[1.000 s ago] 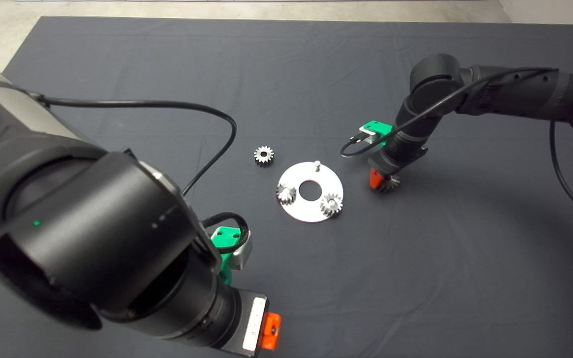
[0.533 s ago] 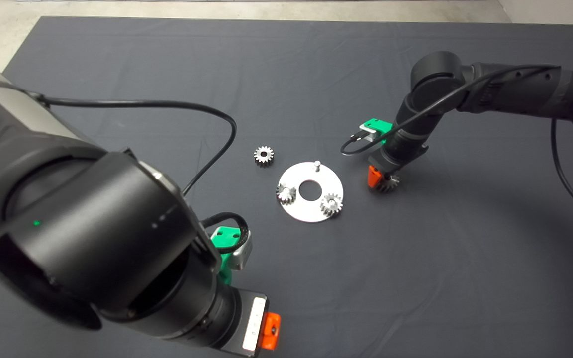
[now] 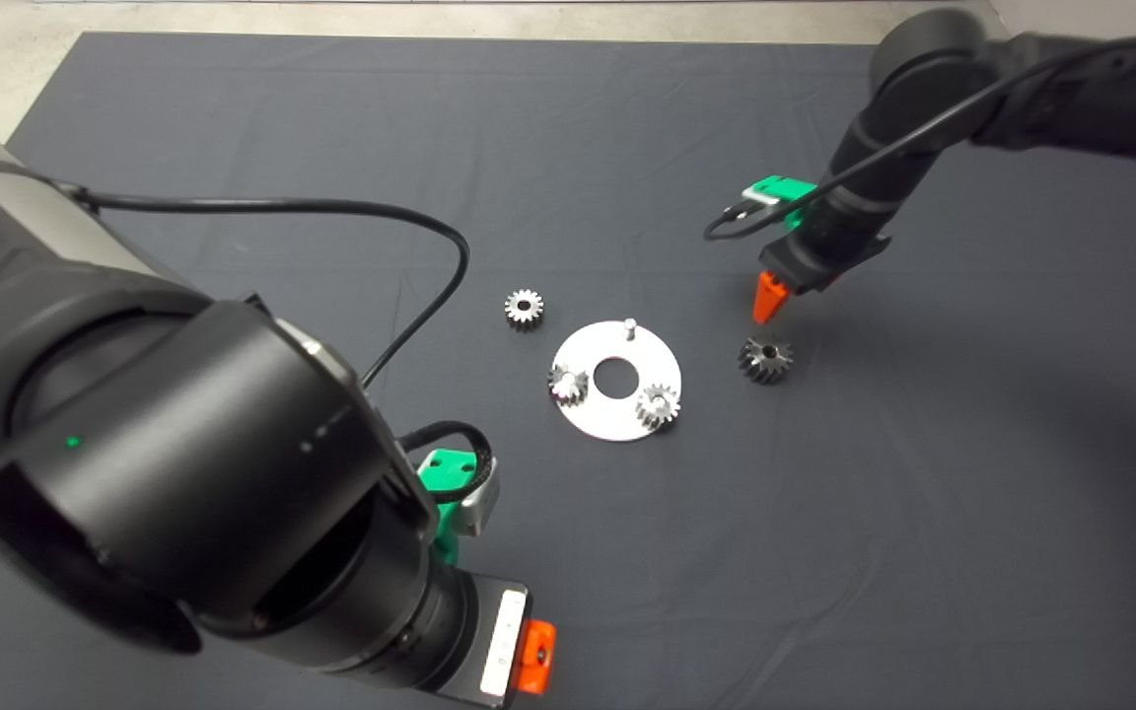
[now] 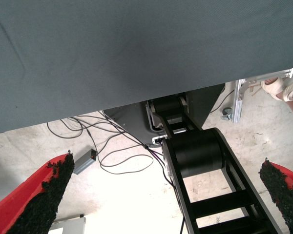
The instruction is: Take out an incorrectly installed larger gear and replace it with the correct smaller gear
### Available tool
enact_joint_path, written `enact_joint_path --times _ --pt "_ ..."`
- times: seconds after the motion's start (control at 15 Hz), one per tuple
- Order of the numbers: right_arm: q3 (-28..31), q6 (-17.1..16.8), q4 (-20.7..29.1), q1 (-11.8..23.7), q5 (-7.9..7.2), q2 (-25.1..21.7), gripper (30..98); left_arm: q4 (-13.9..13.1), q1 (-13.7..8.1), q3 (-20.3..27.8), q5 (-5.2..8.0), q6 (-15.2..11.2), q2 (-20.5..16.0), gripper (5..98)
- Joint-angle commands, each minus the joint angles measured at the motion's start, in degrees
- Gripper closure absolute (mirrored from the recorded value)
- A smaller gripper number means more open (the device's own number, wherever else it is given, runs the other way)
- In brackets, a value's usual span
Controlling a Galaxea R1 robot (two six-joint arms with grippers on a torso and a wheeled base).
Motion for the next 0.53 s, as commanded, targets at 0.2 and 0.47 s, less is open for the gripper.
enact_joint_path --times 0.2,0.47 --pt "29.9 15.6 14.7 11.0 -7.02 -12.9 50.2 -0.4 -0.9 -7.6 0.4 7.8 0.1 5.4" --pt "39.7 24.1 15.0 11.0 -7.02 -12.9 50.2 0.1 -0.9 -13.0 1.01 11.7 0.2 5.4"
